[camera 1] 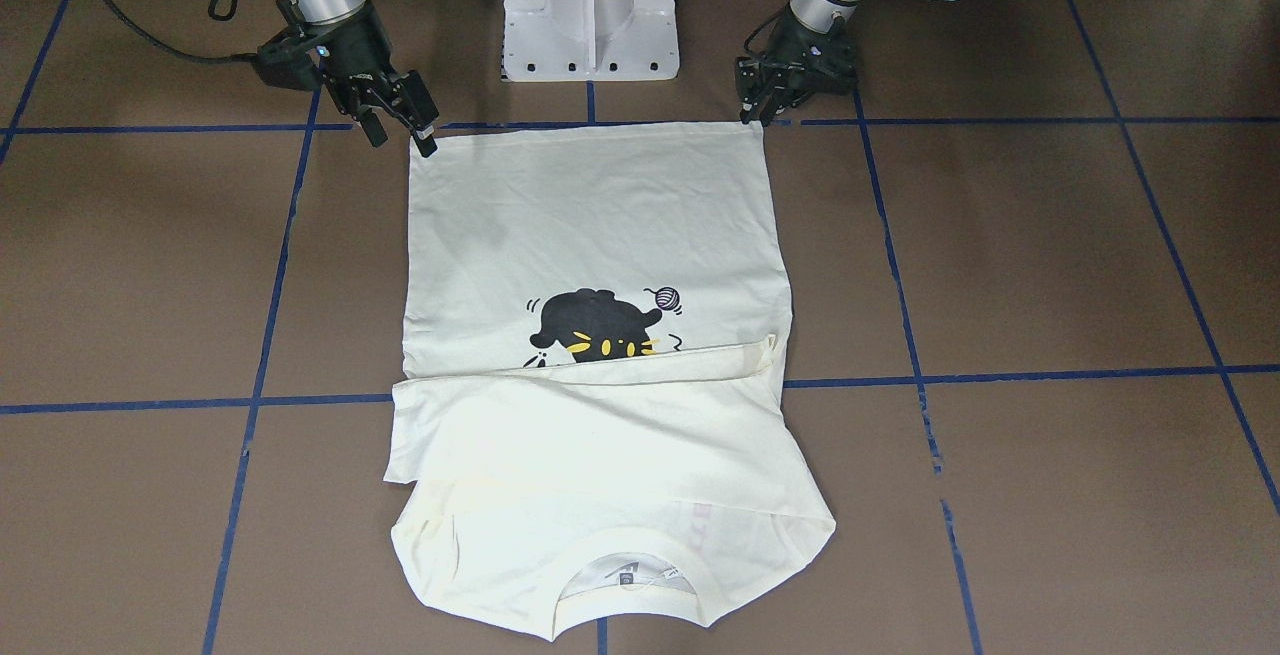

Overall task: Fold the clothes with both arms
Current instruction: 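Align both grippers at the hem corners and close on the fabric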

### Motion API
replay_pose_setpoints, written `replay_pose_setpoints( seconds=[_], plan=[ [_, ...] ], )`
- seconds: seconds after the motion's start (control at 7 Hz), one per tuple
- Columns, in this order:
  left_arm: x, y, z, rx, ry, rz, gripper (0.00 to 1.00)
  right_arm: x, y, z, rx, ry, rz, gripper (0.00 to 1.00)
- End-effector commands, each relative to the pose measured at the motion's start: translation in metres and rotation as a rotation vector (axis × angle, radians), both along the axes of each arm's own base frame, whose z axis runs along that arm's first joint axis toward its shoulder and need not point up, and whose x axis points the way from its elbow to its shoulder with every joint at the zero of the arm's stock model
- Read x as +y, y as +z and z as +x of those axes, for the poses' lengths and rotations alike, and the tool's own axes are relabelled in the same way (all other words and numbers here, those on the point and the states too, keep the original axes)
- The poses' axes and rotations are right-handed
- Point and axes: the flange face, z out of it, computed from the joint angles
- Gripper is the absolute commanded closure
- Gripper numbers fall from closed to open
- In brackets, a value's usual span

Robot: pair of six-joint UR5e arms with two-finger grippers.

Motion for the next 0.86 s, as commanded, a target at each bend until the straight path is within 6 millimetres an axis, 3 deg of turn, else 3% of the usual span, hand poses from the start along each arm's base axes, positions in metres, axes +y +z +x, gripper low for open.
replay_pose_setpoints(
  seconds=[0.0, 0.14, 0.29, 0.71],
  plan=[
    [-0.0001, -0.0007, 0.0015, 0.001, 0.001, 0.0, 0.71, -0.0002, -0.0001, -0.0001, 0.001, 0.002, 0.001, 0.06],
    [-0.0002, -0.0025, 0.0021, 0.005, 0.001, 0.0, 0.81, -0.0002, -0.0004, 0.0, -0.001, 0.002, 0.001, 0.06],
    [-0.0002, -0.0032, 0.0018, 0.007, 0.001, 0.0, 0.97, -0.0004, -0.0002, 0.0, 0.001, 0.003, 0.002, 0.06],
    [-0.0018, -0.0032, 0.0005, 0.006, -0.004, 0.003, 1.0, 0.0005, 0.0006, -0.0002, 0.002, 0.0, 0.001, 0.06]
  ],
)
